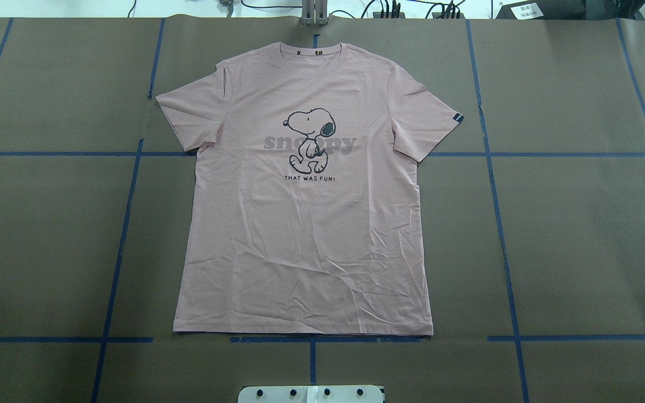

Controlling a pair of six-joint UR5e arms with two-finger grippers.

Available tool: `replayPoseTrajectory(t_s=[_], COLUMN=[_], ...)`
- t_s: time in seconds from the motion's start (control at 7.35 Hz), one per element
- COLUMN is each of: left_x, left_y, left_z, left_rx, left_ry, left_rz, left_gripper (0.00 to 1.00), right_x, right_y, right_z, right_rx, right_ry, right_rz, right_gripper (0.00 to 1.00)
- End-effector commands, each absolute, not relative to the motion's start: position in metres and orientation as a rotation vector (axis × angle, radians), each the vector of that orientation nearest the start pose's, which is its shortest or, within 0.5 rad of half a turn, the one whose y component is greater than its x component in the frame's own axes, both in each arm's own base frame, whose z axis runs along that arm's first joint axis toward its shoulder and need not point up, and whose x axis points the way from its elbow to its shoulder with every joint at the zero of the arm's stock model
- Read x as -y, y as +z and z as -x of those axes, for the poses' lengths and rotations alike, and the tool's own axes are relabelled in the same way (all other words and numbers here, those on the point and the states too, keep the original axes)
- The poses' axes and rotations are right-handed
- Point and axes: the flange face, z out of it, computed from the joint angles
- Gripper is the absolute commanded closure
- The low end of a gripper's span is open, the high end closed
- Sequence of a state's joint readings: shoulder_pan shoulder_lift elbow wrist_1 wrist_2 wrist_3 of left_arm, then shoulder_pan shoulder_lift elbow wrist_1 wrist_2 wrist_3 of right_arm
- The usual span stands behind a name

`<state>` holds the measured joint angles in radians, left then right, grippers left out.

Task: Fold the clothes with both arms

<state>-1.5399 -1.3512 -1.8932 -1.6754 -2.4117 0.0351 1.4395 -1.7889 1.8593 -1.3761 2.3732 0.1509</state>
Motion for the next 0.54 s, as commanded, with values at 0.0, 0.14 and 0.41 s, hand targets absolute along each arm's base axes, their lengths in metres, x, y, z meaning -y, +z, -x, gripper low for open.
replayPoseTrajectory(t_s=[0.0,0.14,0.41], left_x=[0.415,0.415,0.417], left_y=[0.575,0.574,0.57], left_z=[0.046,0.046,0.045], left_rx=[-0.84,-0.84,-0.839], left_ry=[0.162,0.163,0.17], left_rz=[-0.22,-0.221,-0.237], left_gripper=[0.0,0.0,0.0], right_x=[0.447,0.472,0.529], right_y=[0.557,0.522,0.45], right_z=[0.056,0.101,0.206], right_rx=[0.862,0.886,0.918], right_ry=[-0.116,-0.094,0.044], right_rz=[-0.13,-0.109,-0.04], right_gripper=[0.0,0.0,0.0])
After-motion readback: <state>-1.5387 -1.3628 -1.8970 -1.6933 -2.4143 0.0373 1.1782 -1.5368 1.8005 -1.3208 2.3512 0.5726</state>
